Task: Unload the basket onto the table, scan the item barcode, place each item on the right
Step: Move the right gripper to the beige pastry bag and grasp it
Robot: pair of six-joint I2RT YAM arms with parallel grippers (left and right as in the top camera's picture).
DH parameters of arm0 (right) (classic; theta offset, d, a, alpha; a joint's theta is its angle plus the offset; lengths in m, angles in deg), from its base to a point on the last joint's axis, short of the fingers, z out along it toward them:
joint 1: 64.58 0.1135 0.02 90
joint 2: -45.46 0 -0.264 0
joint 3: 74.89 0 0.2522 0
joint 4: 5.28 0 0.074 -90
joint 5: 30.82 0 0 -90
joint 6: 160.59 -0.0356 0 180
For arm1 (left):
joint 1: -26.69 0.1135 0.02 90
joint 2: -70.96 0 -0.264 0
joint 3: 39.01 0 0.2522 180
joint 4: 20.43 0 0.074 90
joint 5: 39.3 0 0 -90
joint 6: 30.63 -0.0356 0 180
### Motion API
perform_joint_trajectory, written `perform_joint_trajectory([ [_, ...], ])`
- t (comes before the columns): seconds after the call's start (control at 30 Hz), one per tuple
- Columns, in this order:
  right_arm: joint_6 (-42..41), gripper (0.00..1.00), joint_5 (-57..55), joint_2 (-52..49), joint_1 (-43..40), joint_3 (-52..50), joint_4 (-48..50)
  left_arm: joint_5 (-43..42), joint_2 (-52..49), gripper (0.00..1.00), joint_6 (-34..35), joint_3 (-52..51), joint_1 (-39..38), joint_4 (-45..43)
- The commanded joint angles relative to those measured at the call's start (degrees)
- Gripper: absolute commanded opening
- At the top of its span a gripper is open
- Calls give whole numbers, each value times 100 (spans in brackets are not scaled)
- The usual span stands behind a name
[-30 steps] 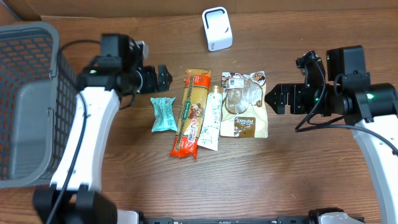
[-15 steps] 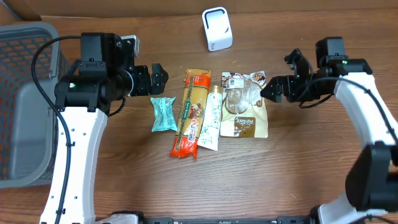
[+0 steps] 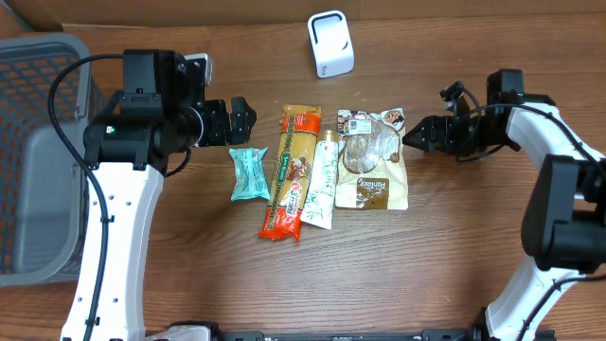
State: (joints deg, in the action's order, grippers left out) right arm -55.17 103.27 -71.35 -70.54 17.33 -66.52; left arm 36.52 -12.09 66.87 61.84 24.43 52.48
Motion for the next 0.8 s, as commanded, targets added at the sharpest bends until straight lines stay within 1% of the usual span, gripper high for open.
perform_joint_trajectory([
  [0.0, 92, 93, 319, -282, 15, 138, 164, -28, -22, 100, -92, 28, -66, 0],
  [0.17, 63, 93, 616, -566, 66, 122, 535, -28, -22, 100, -92, 28, -66, 0],
  [0.3, -240, 93, 616, -734, 210, -13, 914, -28, -22, 100, -92, 28, -66, 0],
  [0.4, -616, 93, 612, -815, 398, -160, 1255, -28, -22, 100, -90, 28, -66, 0],
  [0.5, -879, 93, 612, -909, 656, -166, 1353, -28, -22, 99, -90, 28, -66, 0],
  [0.6, -1316, 89, 522, -1014, 1014, -164, 1534, -28, -22, 100, -92, 28, -66, 0],
  [0.7, -1869, 83, 160, -1128, 1386, -166, 1735, -28, -22, 100, -90, 28, -66, 0],
  [0.77, -2214, 73, -24, -1154, 1569, -164, 1871, -28, -22, 100, -92, 28, -66, 0],
])
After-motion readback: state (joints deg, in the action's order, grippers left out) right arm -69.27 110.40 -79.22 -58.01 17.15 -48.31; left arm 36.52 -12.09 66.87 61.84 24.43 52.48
